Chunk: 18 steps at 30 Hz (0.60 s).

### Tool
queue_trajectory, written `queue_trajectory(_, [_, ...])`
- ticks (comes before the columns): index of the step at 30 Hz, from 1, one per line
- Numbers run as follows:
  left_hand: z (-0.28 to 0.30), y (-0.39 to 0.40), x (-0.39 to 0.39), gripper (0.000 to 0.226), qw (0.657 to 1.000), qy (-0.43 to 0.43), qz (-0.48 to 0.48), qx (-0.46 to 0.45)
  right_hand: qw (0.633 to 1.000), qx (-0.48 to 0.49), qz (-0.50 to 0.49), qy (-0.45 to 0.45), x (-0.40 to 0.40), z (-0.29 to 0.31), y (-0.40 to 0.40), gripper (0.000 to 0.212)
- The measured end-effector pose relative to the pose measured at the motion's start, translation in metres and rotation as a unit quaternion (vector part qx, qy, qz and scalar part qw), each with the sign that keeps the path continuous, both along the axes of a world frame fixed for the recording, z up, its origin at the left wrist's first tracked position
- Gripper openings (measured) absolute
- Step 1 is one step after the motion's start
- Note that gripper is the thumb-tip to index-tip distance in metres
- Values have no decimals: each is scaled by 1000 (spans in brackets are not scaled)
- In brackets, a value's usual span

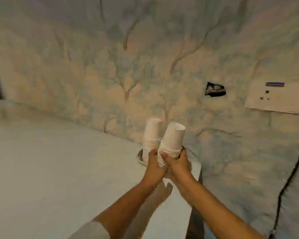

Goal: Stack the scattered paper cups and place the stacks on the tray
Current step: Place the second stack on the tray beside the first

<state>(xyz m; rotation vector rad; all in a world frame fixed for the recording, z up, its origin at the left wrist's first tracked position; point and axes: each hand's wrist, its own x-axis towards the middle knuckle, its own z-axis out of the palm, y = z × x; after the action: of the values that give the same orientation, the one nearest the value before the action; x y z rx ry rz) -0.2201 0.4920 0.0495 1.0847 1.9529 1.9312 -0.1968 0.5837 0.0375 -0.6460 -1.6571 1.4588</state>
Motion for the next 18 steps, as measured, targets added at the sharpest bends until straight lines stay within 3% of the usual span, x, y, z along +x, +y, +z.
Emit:
queue_trajectory(3, [-7, 22, -5, 44, 1000, -19, -11, 3, 1000, 0, -19, -23, -9, -8, 21, 74])
queue_trajectory(10, [-29, 55, -14, 32, 994, 51, 88, -32, 987, 99, 15, -126, -26, -13, 49, 70])
queue_trajectory(15, [-33, 55, -18, 36, 992, 62, 73, -78, 981, 118, 18, -150, -29, -11, 55, 72])
queue_trajectory(18, [-36, 50, -17, 35, 992, 85, 66, -58, 979, 132, 9, -157, -25, -11, 50, 72])
